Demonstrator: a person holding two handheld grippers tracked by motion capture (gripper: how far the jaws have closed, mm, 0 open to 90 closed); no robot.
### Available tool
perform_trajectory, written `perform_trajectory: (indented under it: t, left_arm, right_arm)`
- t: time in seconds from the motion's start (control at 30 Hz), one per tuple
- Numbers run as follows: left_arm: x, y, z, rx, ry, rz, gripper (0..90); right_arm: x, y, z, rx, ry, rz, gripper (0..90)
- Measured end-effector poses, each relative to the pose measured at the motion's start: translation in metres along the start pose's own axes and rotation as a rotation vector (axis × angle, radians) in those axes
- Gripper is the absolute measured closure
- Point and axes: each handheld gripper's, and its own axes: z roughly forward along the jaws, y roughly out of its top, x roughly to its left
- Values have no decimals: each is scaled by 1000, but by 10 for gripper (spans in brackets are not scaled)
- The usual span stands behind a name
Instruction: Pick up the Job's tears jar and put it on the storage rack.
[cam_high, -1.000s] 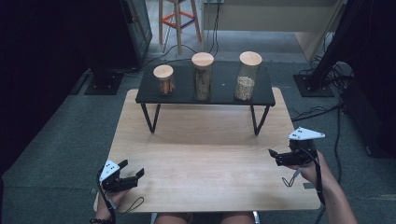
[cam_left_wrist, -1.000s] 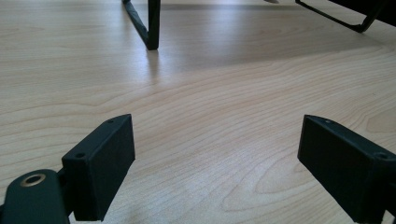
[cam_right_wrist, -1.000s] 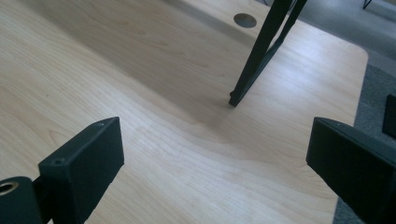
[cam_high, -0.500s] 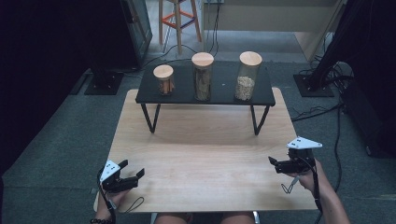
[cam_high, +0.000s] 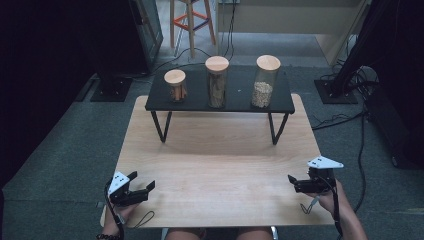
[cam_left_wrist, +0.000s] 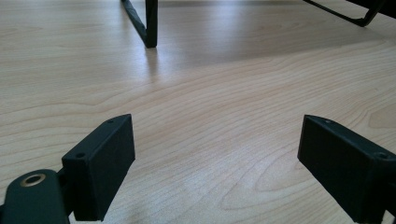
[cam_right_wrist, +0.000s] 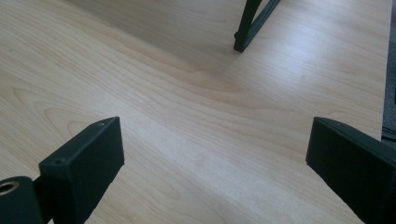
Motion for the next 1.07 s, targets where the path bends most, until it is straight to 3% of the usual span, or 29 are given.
perform_trajectory:
  t: [0.8, 1.0, 1.07]
  left_arm:
    - [-4, 4, 2, 23, 17, 9, 112]
    - [-3, 4, 2, 25, 18, 7, 112]
    - [0, 2, 1, 14, 12, -15, 112]
  right_arm:
    - [1, -51, 25, 0, 16, 83, 43]
    - [1, -62, 24, -39, 18, 117, 44]
    - [-1, -64, 24, -39, 24, 125, 44]
